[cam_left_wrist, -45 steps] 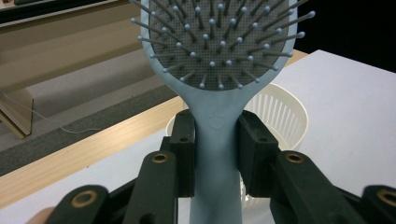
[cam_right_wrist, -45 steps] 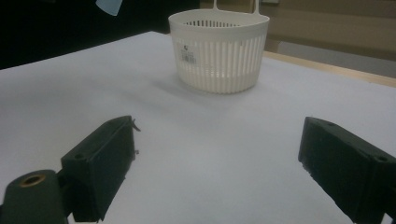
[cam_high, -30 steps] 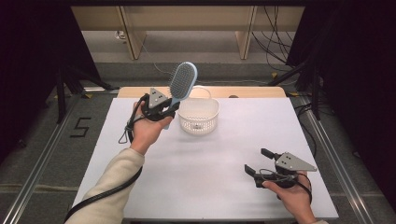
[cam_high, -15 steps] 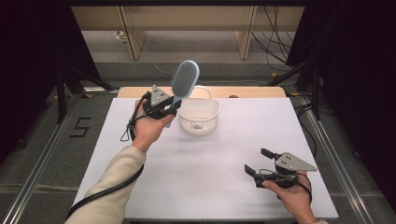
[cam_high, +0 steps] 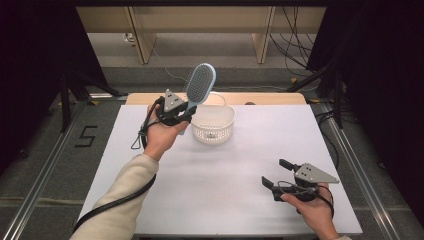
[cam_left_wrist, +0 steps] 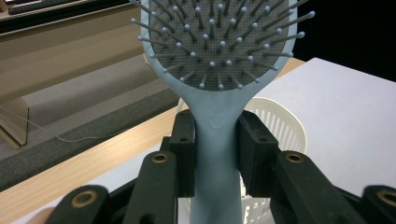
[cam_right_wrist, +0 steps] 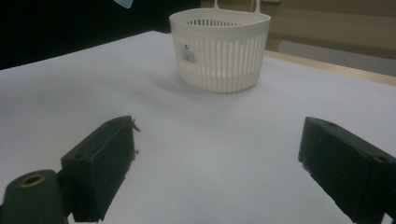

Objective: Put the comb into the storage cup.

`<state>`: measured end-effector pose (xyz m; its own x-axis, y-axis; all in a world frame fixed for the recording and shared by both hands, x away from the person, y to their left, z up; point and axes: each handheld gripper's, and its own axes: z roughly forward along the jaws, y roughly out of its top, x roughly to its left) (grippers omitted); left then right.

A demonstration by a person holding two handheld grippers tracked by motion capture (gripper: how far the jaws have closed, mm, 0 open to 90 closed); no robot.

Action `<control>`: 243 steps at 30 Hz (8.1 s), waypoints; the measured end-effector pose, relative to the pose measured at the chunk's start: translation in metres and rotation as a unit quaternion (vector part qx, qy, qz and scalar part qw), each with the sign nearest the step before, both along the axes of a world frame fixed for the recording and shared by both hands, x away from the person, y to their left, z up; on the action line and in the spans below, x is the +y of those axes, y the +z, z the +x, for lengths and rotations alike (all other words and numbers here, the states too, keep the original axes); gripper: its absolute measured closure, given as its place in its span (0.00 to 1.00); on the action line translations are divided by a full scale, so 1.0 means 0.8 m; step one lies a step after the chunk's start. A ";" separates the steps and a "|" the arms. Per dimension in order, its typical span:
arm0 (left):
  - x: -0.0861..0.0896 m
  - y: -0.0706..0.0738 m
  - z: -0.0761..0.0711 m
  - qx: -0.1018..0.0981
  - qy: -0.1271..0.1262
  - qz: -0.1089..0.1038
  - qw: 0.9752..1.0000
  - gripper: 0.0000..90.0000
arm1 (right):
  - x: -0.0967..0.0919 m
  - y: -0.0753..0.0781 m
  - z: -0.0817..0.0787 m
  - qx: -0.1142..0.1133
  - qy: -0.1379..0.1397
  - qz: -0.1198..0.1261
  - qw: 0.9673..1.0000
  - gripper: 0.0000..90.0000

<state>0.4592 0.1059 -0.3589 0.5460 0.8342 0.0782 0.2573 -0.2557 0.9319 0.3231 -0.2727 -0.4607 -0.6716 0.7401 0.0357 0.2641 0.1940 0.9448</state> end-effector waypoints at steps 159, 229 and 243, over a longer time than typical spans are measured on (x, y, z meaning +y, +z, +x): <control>-0.052 -0.007 0.071 -0.018 -0.021 -0.016 1.000 0.77 | -0.002 -0.001 0.001 0.004 0.005 0.007 1.000 0.13; -0.067 -0.026 0.084 -0.017 -0.038 -0.007 0.999 0.77 | -0.002 -0.001 0.001 0.003 0.008 0.008 1.000 0.13; -0.068 -0.029 0.084 -0.018 -0.041 -0.006 0.999 0.77 | -0.002 -0.001 0.001 0.003 0.007 0.009 1.000 0.13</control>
